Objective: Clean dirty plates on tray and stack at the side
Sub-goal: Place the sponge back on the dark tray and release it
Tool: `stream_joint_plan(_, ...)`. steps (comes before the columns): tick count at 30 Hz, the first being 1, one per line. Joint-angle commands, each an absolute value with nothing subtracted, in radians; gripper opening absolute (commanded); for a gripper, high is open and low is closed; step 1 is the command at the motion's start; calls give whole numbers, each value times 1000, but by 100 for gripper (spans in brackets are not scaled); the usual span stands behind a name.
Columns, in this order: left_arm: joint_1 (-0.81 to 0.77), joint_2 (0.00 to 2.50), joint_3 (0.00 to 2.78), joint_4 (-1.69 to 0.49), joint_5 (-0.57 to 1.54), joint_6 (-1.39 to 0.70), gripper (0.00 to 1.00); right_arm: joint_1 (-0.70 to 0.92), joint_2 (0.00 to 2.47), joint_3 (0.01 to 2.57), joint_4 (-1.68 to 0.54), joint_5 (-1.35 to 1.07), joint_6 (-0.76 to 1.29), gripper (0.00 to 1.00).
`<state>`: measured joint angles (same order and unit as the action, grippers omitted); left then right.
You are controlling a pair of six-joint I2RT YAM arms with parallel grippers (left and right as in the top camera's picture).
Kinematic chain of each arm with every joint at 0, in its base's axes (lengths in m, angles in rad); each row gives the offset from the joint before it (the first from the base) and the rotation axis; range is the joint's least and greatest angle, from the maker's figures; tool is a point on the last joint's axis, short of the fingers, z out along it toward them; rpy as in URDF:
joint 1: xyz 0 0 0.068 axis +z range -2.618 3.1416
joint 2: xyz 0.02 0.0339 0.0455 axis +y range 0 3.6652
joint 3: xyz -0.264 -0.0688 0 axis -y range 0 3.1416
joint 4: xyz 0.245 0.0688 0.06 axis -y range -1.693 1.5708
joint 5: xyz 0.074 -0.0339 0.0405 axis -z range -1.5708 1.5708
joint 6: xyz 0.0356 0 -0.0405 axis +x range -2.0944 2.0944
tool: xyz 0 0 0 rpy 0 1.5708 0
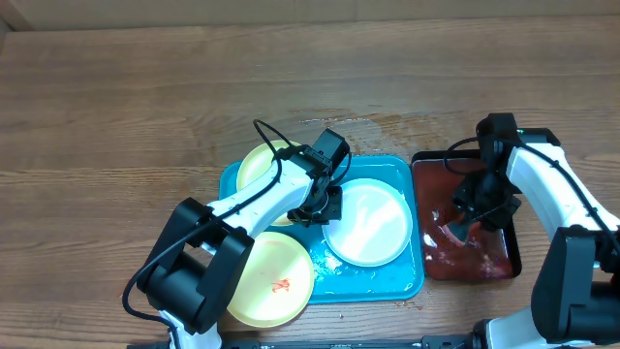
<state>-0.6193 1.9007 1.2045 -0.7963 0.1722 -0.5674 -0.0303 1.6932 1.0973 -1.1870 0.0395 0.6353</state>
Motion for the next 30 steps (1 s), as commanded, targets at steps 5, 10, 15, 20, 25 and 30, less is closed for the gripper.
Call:
stream_joint_plan(5, -629, 1909, 1207, -800, 229, -572, 4, -27, 1679, 1117, -1202, 36, 620, 87)
stream_joint_plan(10, -629, 1909, 1207, -800, 229, -572, 4, -27, 1679, 1229, -1278, 36, 593, 100)
stream_joint_plan(15, -629, 1909, 1207, -800, 229, -572, 4, -25, 1679, 1440, -1433, 24, 494, 100)
stream_joint_plan(20, -629, 1909, 1207, -795, 229, -565, 4, 1, 1678, 1600, -1516, 14, 393, 100)
stream_joint_plan(25, -629, 1909, 1208, -772, 229, -561, 4, 37, 1675, 1716, -1547, -7, 344, 100)
stream_joint_plan(30, -629, 1908, 1258, -759, 226, -561, 4, 36, 1675, 1769, -1551, -74, 343, 100)
